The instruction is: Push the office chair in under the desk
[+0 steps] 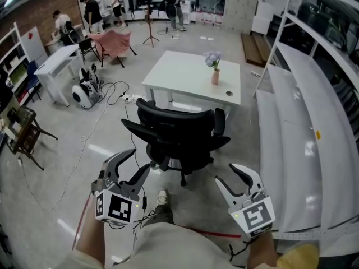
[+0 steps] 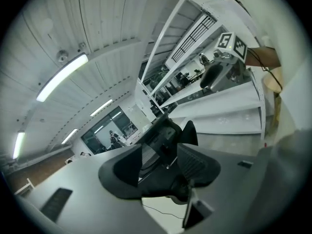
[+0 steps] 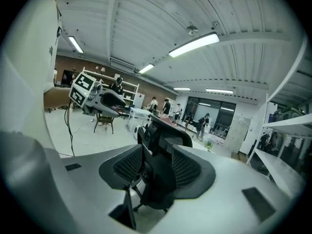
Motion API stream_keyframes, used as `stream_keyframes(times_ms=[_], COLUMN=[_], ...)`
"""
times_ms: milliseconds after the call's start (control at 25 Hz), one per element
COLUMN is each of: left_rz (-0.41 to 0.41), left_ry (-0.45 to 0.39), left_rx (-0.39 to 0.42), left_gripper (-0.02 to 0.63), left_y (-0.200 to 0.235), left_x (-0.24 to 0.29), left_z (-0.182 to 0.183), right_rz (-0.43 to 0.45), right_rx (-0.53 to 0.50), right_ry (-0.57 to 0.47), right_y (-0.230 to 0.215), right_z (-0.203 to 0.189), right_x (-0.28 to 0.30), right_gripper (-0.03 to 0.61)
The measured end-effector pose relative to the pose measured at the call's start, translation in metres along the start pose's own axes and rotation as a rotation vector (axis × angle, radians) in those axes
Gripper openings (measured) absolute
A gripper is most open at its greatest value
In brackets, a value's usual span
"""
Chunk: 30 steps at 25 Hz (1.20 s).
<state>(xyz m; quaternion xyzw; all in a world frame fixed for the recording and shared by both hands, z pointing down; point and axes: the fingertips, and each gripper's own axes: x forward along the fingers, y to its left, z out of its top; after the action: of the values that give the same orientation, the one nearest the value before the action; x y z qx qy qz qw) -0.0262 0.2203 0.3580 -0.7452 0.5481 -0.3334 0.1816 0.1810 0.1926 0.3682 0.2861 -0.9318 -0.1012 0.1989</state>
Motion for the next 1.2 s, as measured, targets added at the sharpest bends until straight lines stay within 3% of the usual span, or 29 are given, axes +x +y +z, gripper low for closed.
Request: stream_keyframes(times_ms=[280,520,680,800,1200], left_rz=[-0.094,-0.18,-0.24,-0.285,-0.437], left_ry=[0.066,0.103,0.115,0.153,0.249], left_rx=[0.108,0.14,0.15,0.201,0.278], left_gripper=[0.236,0.245,0.245,0.245,0.242], left_y=[0.01,0.021,0.027,0.029,0.024], left_x=[0.055,0.105,0.133,0.15,0.19], left_z=[-0.038,-0.071,-0.094,-0.115,-0.168], right_rz=[0.025,0.068,0.132,0.176,0.169], right_rx=[-0.052,-0.054,-0.058,-0.068,-0.175], right_ry=[0.105,0.177,0.243,0.298,0.526], right_y=[-0.018,-0.029,-0.026,-0.022,-0.037], right_z=[-0.02,-0.029,-0.04,-0.052,-0.098], right_x=[0.062,0.114,0.146,0.168,0.22], right_gripper=[0.207,0.216,0.217,0.222,0.23])
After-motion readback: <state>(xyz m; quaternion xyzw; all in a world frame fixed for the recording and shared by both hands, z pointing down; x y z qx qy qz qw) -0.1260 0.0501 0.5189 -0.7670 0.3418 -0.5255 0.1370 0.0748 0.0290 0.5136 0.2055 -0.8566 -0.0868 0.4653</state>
